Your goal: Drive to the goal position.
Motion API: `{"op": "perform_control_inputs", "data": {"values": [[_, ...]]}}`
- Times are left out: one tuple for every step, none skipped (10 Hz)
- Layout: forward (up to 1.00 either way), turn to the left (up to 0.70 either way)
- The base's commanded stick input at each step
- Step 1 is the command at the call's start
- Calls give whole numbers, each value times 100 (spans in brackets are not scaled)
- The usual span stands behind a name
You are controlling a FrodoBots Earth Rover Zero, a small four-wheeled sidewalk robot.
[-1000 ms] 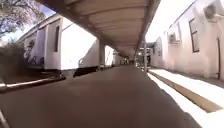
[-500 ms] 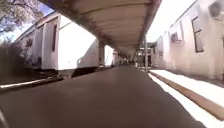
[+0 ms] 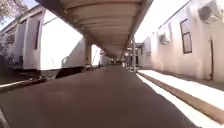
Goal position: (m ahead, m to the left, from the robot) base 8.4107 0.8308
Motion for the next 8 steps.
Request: {"op": "perform_control_inputs", "data": {"values": [[50,0],[50,0],[50,0],[55,0],[60,0],[65,0],[70,0],[70,0]]}}
